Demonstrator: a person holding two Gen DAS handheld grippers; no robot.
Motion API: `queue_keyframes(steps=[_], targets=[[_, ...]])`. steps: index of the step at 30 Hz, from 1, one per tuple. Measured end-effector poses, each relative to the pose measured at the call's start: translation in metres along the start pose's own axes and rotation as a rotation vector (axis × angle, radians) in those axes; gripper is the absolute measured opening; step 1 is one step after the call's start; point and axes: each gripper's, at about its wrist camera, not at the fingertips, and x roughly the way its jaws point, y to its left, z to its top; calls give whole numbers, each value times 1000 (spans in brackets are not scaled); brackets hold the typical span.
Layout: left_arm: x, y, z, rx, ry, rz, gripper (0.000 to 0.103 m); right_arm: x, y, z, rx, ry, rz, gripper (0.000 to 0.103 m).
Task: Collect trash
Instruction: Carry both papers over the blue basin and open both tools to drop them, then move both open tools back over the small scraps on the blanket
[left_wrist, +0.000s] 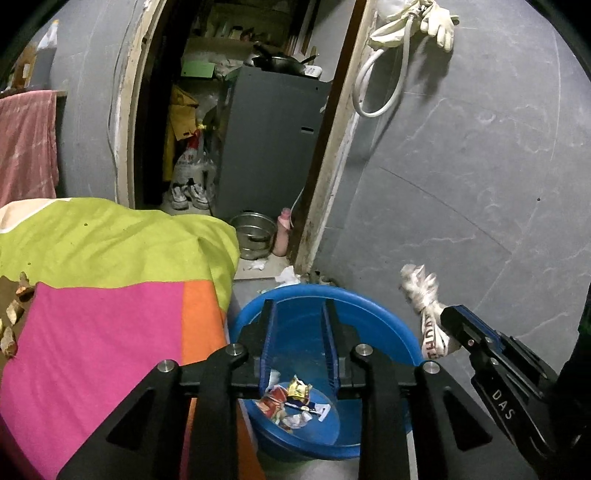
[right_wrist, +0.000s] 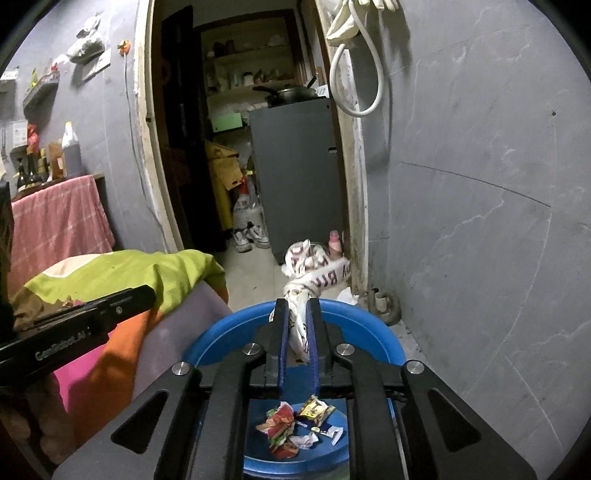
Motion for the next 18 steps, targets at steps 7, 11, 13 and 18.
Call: queue_keyframes(steps=[7, 11, 13, 18], targets=[[-28, 8, 13, -47, -45, -16, 29, -14, 5, 8, 8, -27, 9, 11], [-65, 17, 23, -63, -113, -18, 38, -38, 15, 17, 8, -102, 25, 29], [-82, 22, 29, -64, -147, -18, 47, -51, 24, 25, -9, -142, 24, 29], [-132, 37, 43, -48, -244, 7, 61, -83, 49, 43, -31, -232, 50, 43]])
